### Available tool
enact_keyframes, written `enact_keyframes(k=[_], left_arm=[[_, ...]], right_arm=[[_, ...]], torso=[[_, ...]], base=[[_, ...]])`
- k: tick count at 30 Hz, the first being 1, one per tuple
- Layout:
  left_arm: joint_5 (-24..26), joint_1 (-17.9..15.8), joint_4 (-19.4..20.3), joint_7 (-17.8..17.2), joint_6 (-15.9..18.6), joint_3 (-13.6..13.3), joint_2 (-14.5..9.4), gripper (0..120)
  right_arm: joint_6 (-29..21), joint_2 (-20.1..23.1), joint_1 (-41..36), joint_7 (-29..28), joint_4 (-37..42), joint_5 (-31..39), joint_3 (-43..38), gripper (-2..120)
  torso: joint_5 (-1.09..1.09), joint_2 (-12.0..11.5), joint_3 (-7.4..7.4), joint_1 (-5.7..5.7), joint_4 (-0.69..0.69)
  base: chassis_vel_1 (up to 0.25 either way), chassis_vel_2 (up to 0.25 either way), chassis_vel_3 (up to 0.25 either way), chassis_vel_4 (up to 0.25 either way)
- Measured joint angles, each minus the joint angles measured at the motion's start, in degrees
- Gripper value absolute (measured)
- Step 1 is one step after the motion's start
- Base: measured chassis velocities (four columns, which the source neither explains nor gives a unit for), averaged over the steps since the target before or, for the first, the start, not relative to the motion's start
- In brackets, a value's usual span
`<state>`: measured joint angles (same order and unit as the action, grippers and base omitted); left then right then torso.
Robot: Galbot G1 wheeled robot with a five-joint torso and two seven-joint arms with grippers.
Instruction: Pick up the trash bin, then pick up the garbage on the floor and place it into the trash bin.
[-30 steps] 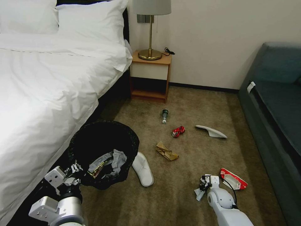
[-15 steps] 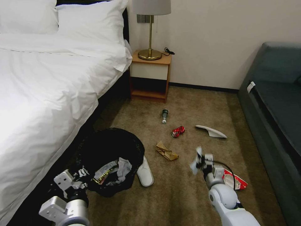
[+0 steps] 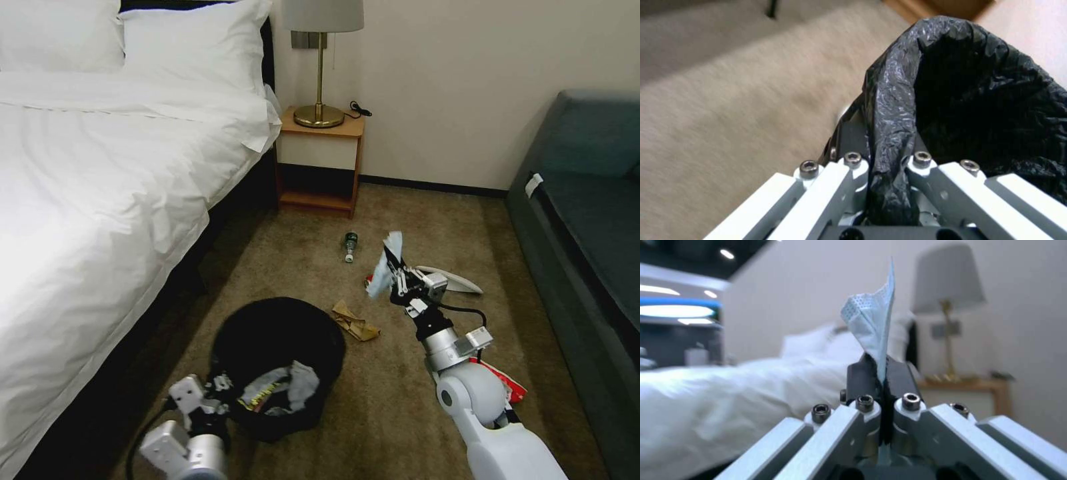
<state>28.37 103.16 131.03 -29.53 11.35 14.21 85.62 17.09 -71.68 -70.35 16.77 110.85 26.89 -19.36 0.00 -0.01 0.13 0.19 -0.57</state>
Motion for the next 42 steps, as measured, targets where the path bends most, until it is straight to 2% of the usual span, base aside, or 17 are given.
enact_keyframes(k=[3, 7, 17, 31, 33, 36, 39, 41, 42], left_arm=[[-1.7, -0.3, -2.2, 0.8, 0.0, -3.8, 0.3, 4], [-2.4, -0.5, -3.1, 1.8, 0.0, -5.3, 0.2, 4], [-4.3, 0.0, -2.6, 3.4, -0.1, -5.4, 0.5, 4], [-7.8, 1.2, -1.1, 4.5, -1.3, -5.4, 0.7, 4], [-8.3, 1.5, -0.9, 4.6, -1.4, -5.4, 0.7, 4], [-8.6, 1.5, -0.8, 4.7, -1.5, -5.4, 0.7, 4], [-8.9, 1.7, -0.7, 5.2, -1.6, -5.4, 0.7, 4], [-9.0, 1.7, -0.7, 5.3, -1.7, -5.4, 0.7, 4], [-9.1, 1.7, -0.7, 5.6, -1.8, -5.4, 0.7, 4]], right_arm=[[2.4, -0.3, -0.6, 3.8, 1.6, -0.1, 1.2, 0], [4.0, -0.4, -1.3, 6.3, 1.9, -1.3, 2.4, 0], [5.8, -0.5, -2.3, 9.4, -0.7, -4.8, 4.5, 0], [7.0, 1.4, -3.4, 13.2, -1.2, -5.3, 2.9, 0], [7.0, 1.6, -3.7, 13.2, -1.2, -5.4, 2.7, 8], [7.0, 1.6, -3.8, 13.2, -1.2, -5.4, 2.7, 13], [6.9, 1.7, -4.0, 13.4, -1.2, -5.4, 2.7, 30], [6.8, 1.7, -4.1, 13.5, -1.2, -5.4, 2.7, 32], [6.8, 1.8, -4.2, 13.9, -1.3, -5.4, 2.7, 39]], torso=[[0.0, 0.0, 0.0, 0.0, 0.0], [0.01, 0.0, 0.0, 0.0, 0.0], [0.0, 0.0, 0.0, 0.0, 0.0], [-0.01, 0.0, 0.0, 0.0, 0.0], [-0.01, 0.0, 0.0, 0.0, 0.0], [0.0, 0.0, 0.0, 0.0, 0.0], [0.0, 0.0, 0.0, 0.0, 0.0], [0.0, 0.0, 0.0, 0.0, 0.0], [0.0, 0.0, 0.0, 0.0, 0.0]], base=[[0.0, 0.0, 0.0, 0.0], [0.0, 0.0, 0.0, 0.0], [0.0, 0.0, 0.0, 0.0], [0.0, 0.0, 0.0, 0.0], [0.0, 0.0, 0.0, 0.0], [0.0, 0.0, 0.0, 0.0], [0.0, 0.0, 0.0, 0.0], [0.0, 0.0, 0.0, 0.0], [0.0, 0.0, 0.0, 0.0]])
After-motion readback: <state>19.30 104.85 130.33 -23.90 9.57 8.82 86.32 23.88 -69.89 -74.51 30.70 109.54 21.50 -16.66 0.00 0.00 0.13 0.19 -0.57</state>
